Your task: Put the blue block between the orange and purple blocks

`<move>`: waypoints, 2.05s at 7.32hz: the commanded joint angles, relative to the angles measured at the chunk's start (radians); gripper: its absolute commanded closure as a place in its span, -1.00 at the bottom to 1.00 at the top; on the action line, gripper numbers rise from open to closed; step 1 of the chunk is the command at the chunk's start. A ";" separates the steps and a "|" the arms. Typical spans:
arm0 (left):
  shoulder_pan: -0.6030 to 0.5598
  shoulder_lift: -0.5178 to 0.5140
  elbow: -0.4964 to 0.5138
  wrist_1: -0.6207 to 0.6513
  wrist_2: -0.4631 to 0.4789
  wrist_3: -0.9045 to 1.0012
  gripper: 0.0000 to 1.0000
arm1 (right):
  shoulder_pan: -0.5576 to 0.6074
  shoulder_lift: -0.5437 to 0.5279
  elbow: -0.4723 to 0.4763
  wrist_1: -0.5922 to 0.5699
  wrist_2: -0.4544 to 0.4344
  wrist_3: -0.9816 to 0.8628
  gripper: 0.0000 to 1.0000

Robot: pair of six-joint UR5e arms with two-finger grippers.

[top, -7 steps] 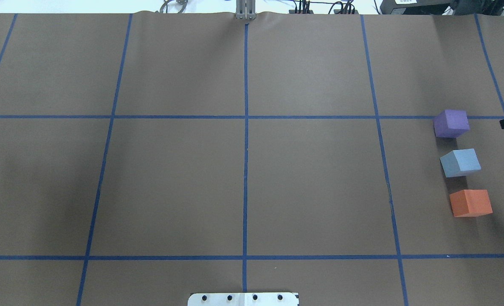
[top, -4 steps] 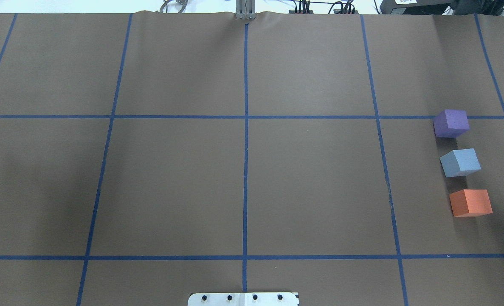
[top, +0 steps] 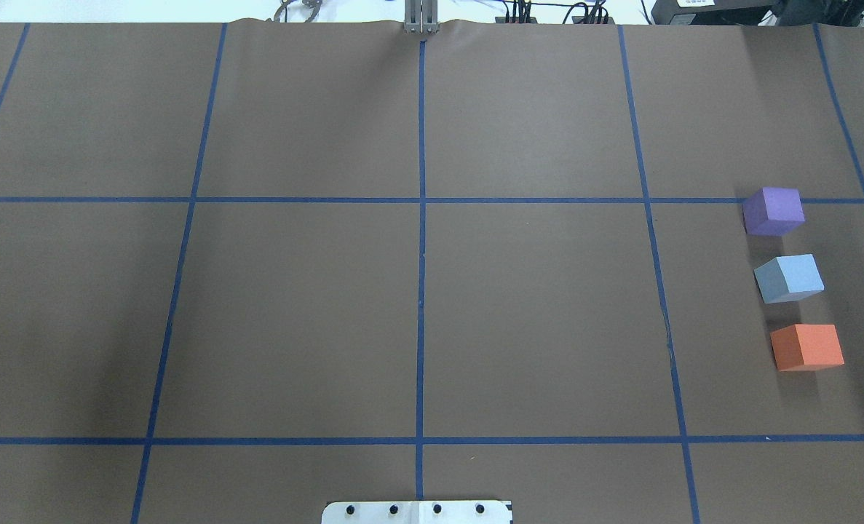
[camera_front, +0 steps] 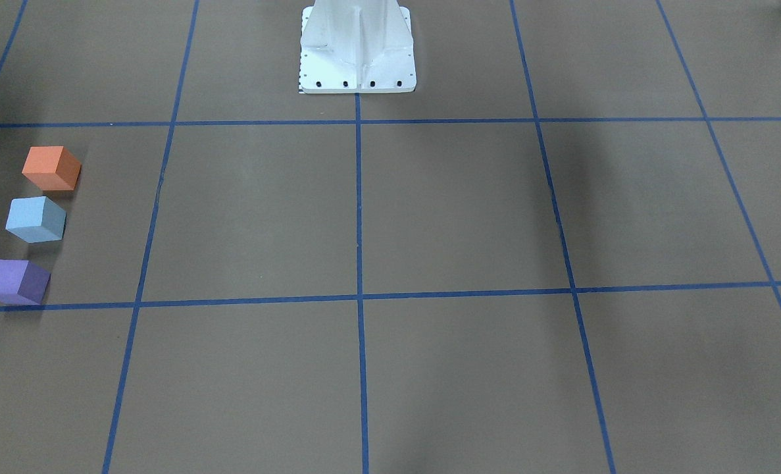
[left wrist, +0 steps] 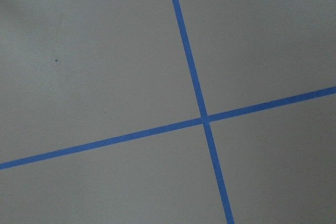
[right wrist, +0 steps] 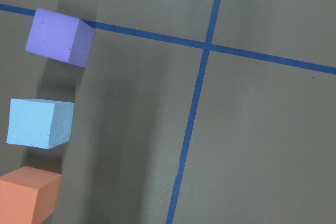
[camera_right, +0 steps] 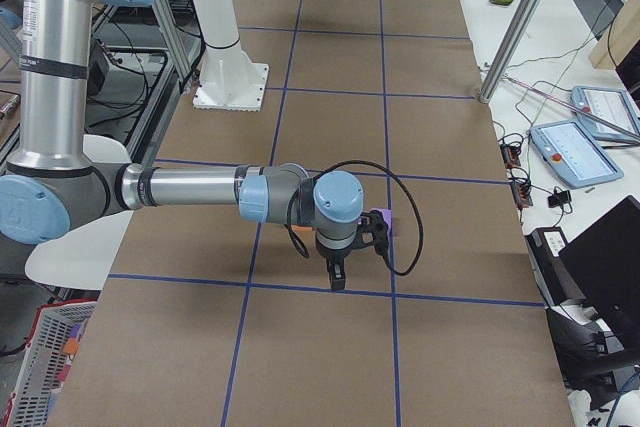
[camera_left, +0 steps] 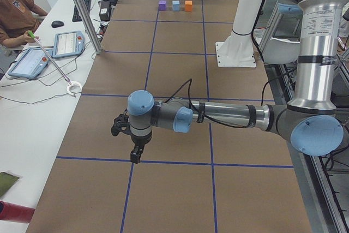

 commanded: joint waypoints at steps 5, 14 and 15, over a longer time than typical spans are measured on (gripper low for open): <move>-0.002 0.046 -0.026 0.008 -0.033 0.003 -1.00 | 0.001 0.003 -0.009 -0.001 0.001 0.015 -1.00; -0.005 0.041 -0.088 0.123 -0.030 0.003 -1.00 | 0.001 0.025 -0.009 0.000 0.002 0.026 -1.00; -0.005 0.041 -0.089 0.123 -0.030 0.003 -1.00 | 0.001 0.025 -0.009 -0.001 0.002 0.026 -1.00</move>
